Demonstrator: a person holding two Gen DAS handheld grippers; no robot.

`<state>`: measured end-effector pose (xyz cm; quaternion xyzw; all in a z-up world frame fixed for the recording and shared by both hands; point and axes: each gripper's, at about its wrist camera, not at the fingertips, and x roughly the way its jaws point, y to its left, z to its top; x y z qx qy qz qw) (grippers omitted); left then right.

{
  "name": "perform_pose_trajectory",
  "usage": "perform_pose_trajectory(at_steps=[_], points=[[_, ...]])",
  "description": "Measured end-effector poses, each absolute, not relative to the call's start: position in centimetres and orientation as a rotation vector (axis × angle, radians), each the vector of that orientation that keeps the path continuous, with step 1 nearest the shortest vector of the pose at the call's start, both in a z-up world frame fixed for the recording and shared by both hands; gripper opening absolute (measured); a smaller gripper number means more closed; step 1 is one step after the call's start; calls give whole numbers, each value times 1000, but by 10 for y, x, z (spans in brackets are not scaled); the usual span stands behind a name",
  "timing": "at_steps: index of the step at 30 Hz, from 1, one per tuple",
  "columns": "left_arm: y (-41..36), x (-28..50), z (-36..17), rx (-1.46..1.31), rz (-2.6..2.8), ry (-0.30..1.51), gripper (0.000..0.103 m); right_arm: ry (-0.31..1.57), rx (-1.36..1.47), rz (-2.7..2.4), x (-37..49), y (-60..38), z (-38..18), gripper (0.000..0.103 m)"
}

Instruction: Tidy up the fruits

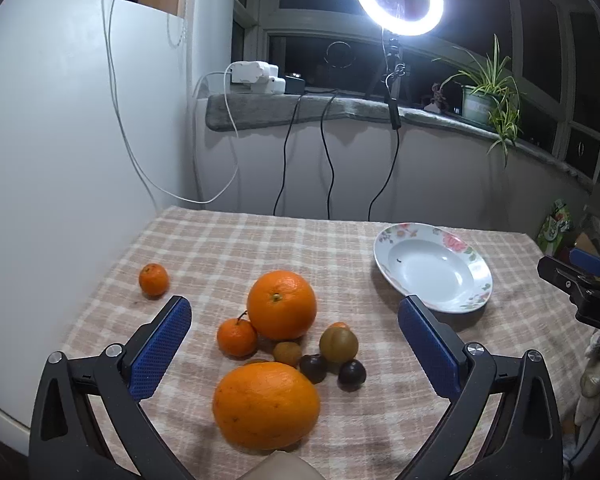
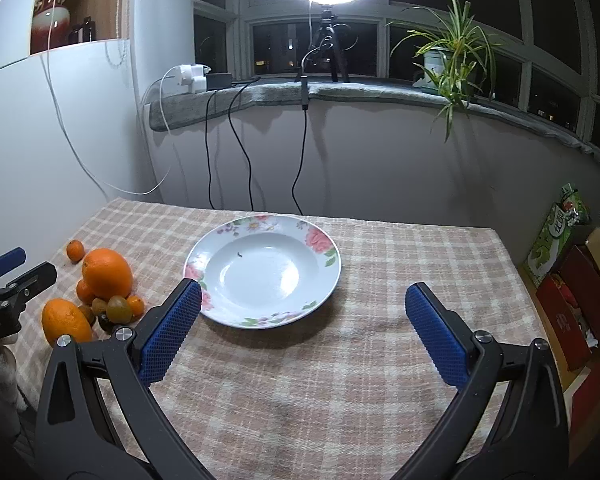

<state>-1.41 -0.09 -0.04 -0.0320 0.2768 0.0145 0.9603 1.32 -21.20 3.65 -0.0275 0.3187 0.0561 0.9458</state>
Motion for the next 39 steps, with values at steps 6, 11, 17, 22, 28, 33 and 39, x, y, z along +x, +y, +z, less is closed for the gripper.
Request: perform_pose_trajectory(at_steps=[6,11,17,22,28,33,39], points=[[2,-13,-1,-71,46,576,103,656,-59,131,14,-208,37,103],[6,-14,-4,-80,53,583,102,655,-63,137,14,-207,38,103],[8,-13,-5,-81,58,589,103,661,-66,146,14,-205,37,103],[9,-13,-5,-88,63,593,103,667,-67,163,15,-202,35,103],[8,-14,-6,-86,64,590,103,679,-68,180,16,-199,33,103],[9,-15,-7,-86,69,592,103,679,-70,195,16,-196,34,103],[12,-17,-6,-84,70,589,103,678,-78,212,16,-189,34,103]])
